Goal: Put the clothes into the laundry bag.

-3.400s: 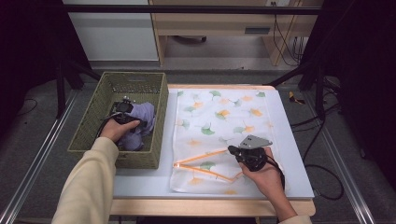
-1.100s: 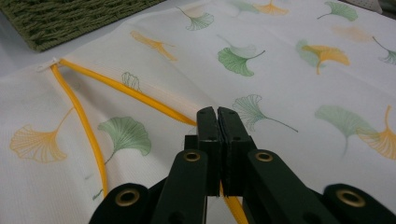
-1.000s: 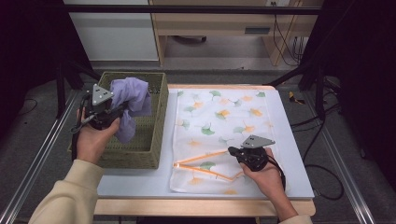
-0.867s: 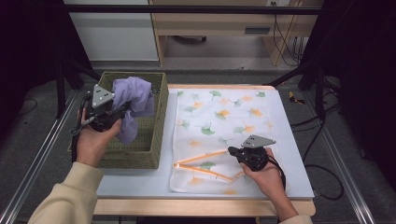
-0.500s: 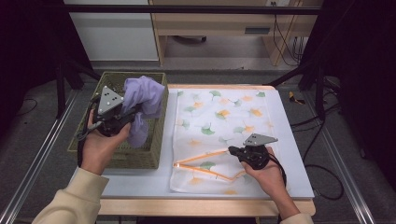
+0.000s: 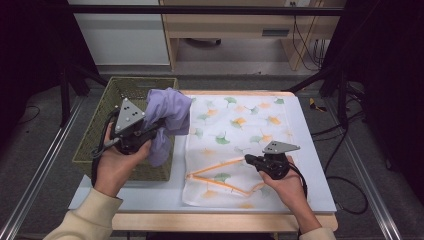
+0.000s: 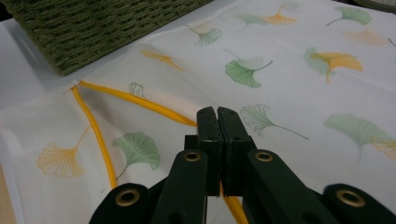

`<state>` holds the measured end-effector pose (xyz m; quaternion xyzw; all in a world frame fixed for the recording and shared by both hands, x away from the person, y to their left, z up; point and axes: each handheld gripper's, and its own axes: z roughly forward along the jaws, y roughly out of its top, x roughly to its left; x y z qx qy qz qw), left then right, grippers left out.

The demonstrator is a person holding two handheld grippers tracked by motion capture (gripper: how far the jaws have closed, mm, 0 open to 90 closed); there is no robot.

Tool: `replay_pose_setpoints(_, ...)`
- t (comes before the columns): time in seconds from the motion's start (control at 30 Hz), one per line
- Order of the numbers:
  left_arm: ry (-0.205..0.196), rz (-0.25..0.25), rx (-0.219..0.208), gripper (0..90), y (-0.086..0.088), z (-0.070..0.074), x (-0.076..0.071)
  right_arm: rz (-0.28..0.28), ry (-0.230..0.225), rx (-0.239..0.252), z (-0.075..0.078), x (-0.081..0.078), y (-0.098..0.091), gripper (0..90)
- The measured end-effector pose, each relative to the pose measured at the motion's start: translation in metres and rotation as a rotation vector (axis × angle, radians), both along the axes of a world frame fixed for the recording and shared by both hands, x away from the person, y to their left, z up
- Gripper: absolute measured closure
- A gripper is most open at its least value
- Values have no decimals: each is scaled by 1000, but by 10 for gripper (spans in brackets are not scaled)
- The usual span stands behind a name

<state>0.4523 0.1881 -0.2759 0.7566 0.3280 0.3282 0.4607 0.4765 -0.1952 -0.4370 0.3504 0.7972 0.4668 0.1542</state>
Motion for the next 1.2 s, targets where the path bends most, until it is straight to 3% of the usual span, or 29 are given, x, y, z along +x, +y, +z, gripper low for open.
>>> replay_pose_setpoints(0.37, 11, -55, -3, 736, -19, -7, -7, 9, 12, 4, 2, -1, -1, 890)
replay_pose_setpoints(0.77, 13, -134, 3, 736, -46, -6, -22, 13, 33, 44, 6, -2, -5, 891)
replay_pose_setpoints(1.2, 41, -218, 5, 736, -74, -23, -36, 18, 38, 67, 9, 0, -9, 891)
